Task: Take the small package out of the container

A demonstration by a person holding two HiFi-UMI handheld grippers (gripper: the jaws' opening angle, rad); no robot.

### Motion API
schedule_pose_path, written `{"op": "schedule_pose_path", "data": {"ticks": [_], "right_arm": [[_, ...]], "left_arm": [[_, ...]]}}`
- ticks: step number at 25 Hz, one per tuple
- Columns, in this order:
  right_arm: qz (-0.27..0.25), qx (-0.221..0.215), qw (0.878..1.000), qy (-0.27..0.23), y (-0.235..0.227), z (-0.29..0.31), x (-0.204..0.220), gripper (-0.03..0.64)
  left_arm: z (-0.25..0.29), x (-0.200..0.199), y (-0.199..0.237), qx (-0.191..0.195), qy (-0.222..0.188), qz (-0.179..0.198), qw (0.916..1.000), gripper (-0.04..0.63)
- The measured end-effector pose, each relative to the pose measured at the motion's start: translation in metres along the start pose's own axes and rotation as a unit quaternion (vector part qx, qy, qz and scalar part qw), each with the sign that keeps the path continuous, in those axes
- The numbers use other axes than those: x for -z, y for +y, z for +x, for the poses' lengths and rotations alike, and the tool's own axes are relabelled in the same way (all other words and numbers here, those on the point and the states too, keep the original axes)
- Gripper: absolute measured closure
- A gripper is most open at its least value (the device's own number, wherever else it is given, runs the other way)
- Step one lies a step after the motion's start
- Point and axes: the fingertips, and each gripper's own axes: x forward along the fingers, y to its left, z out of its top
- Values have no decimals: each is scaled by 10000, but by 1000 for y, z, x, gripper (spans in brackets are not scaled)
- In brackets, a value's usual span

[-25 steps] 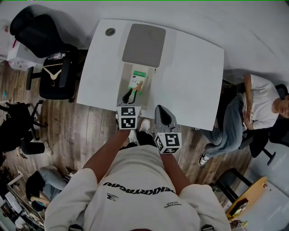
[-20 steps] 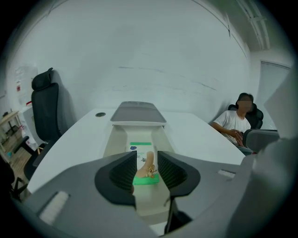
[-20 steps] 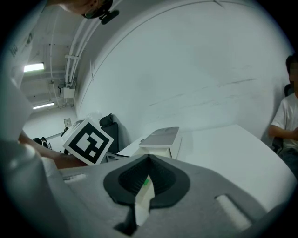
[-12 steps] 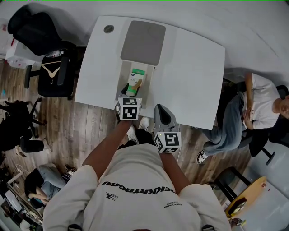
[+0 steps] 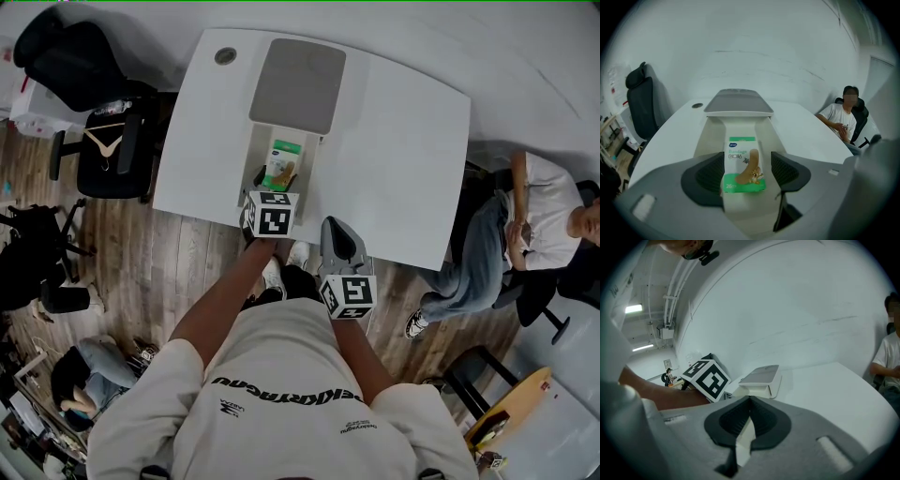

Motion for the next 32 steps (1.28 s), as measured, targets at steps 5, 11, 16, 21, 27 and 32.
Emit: {"op": "schedule_pose_path", "data": {"ticks": [5, 11, 16, 21, 27, 32], "right_arm": [[13, 7, 10000, 36, -1, 1, 1, 618], [28, 2, 10000, 55, -2, 1, 5, 618], [25, 26, 10000, 67, -3, 0, 6, 618], [31, 45, 9999, 87, -4, 1, 8, 618], [32, 46, 9999, 112, -3, 3, 9, 617], [48, 72, 9999, 138, -7, 4, 11, 618]], "left_arm": [[8, 3, 3, -24, 182, -37, 9998, 275], [16, 9, 5, -44, 370, -161, 9992, 262], [23, 9, 5, -80, 466, -141, 9988, 254], [30, 10, 7, -116, 590, -159, 9981, 255], [37, 13, 12, -139, 718, -193, 9971, 255], [43, 17, 13, -164, 818, -225, 9963, 253]]}}
